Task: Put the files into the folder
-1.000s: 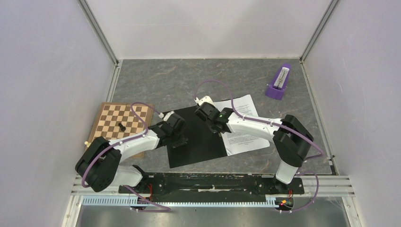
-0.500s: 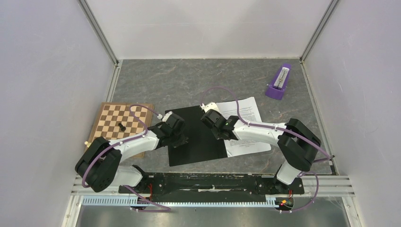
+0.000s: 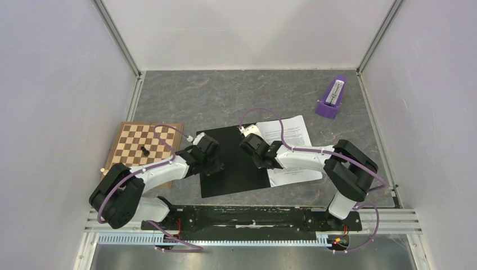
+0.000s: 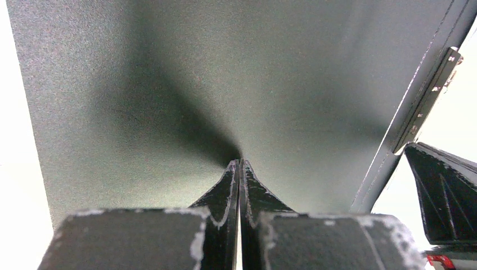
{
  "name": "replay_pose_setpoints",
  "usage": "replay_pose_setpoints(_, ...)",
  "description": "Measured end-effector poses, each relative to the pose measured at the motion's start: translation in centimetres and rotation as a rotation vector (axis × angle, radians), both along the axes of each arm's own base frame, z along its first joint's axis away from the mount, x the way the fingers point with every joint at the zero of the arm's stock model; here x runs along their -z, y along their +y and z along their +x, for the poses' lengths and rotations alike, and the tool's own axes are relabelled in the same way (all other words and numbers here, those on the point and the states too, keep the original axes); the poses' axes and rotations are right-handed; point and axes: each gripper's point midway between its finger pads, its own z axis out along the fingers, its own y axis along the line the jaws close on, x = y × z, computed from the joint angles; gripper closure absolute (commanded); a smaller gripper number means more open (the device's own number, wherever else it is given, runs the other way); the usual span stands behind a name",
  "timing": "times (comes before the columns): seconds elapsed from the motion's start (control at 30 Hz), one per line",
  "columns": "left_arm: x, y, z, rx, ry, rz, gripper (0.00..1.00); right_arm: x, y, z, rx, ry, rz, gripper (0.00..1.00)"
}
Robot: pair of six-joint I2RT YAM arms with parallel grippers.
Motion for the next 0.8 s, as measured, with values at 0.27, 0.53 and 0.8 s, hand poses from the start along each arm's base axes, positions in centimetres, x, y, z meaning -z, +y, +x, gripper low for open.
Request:
replay_pose_setpoints(0.27,0.00,-0.15,0.05,0.003,-0.001,-0.007,0.98,0.61,-0.03,-0.01,0.001,0.010,0.012,1.00)
replay_pose_setpoints(0.53,0.01,-0.23,0.04,0.004,0.000,-0.010,0.98,0.42,0.18,-0.10,-0.005,0.023,0.050,1.00)
replay_pose_setpoints(0.8,0.01,-0.22,0.04,0.005,0.000,-0.009,0.98,0.31,0.44,-0.18,-0.012,0.039,0.073,1.00)
